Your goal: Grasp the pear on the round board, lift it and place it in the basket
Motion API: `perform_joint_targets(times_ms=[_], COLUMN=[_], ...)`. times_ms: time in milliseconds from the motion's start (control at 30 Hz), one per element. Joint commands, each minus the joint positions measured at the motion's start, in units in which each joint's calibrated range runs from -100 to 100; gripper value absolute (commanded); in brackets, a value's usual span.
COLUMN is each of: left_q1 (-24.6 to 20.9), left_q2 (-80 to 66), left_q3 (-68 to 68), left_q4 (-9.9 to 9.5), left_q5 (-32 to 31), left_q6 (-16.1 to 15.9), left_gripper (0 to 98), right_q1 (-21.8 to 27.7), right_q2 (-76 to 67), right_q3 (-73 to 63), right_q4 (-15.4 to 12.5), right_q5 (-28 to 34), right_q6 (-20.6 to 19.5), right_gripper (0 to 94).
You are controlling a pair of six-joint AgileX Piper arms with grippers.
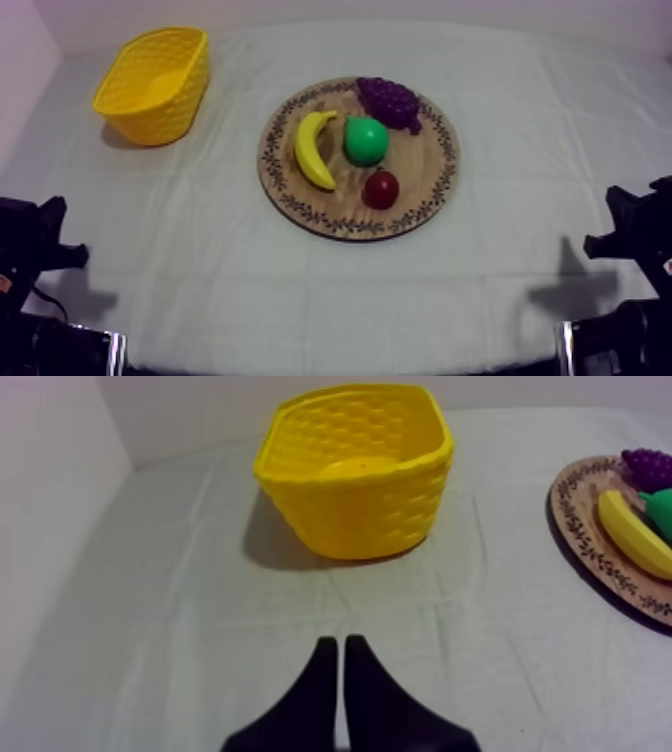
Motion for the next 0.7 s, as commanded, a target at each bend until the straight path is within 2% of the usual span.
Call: perform_joint_targets(times_ms=[0, 267, 467, 667], left_q1=[0.01, 3.04, 9.47, 16.47], left_q2=[2.81, 25.09, 42.54, 57.63], left_q3=[-3.14, -32.36, -55.64, -70.02], left_q4=[-0.08, -1.73, -3.44, -6.14], left_q5=[0.16, 2.86, 5.75, 6.59], left_q6=[-0.38, -1.66, -2.40, -1.91], left_gripper=[0.1, 0.1, 0.1, 0.1], right_q1=[-0.01, -0.01, -0.01, -0.01], right_q2=[-0.02, -0.02, -0.02, -0.02], right_q3=[0.04, 0.04, 0.04, 0.04], right_q4=[0.00, 0.00, 0.00, 0.00], right_q5=[-0.02, -0.02, -0.02, -0.02], right_q6=[0.01, 0.02, 0.02, 0.02], right_gripper=[0.3, 0.3, 0.3, 0.3])
